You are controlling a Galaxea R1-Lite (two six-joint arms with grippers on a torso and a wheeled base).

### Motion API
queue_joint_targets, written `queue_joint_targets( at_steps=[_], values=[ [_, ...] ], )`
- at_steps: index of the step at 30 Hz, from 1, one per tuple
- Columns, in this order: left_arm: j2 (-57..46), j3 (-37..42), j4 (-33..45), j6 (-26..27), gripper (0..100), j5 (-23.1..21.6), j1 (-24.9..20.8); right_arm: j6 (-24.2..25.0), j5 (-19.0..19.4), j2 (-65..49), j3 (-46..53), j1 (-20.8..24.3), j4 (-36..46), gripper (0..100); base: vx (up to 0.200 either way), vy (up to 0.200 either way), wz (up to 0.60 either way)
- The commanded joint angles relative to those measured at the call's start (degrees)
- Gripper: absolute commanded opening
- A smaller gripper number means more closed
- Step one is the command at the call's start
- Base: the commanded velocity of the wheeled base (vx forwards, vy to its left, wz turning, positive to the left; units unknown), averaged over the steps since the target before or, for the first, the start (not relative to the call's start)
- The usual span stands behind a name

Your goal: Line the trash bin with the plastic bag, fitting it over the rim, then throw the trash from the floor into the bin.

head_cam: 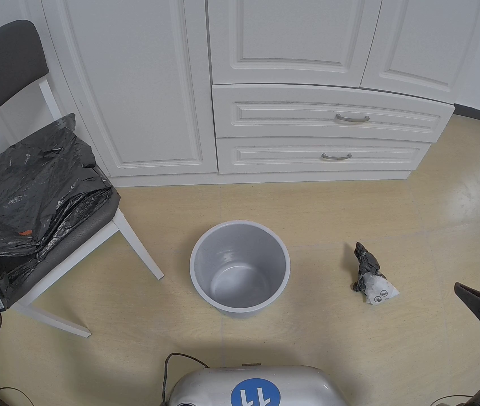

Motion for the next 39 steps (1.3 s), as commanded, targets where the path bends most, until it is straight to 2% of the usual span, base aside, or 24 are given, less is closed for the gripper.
queue_joint_targets(
  at_steps=[1, 12, 33, 34, 39],
  values=[
    [2.4, -1.0, -0.2, 0.0, 100, 0.0, 1.8, 0.0, 0.0, 0.2, -0.1, 0.0, -0.1, 100, 0.000, 0.000, 0.00],
    [6.2, -2.1, -0.3, 0.2, 100, 0.1, 3.1, 0.0, 0.0, 0.5, -0.1, 0.0, -0.1, 100, 0.000, 0.000, 0.00],
    [6.5, -3.1, -0.3, 0.1, 100, 0.1, 4.9, 0.0, 0.0, 0.4, -0.2, 0.0, -0.2, 100, 0.000, 0.000, 0.00],
    [6.5, -2.9, -0.3, 0.1, 0, 0.0, 4.9, 0.0, 0.0, 0.3, -0.2, 0.0, -0.2, 100, 0.000, 0.000, 0.00],
    [6.5, -2.5, -0.3, 0.1, 0, 0.1, 4.8, 0.0, 0.0, 0.1, -0.1, 0.0, -0.2, 100, 0.000, 0.000, 0.00]
  ],
)
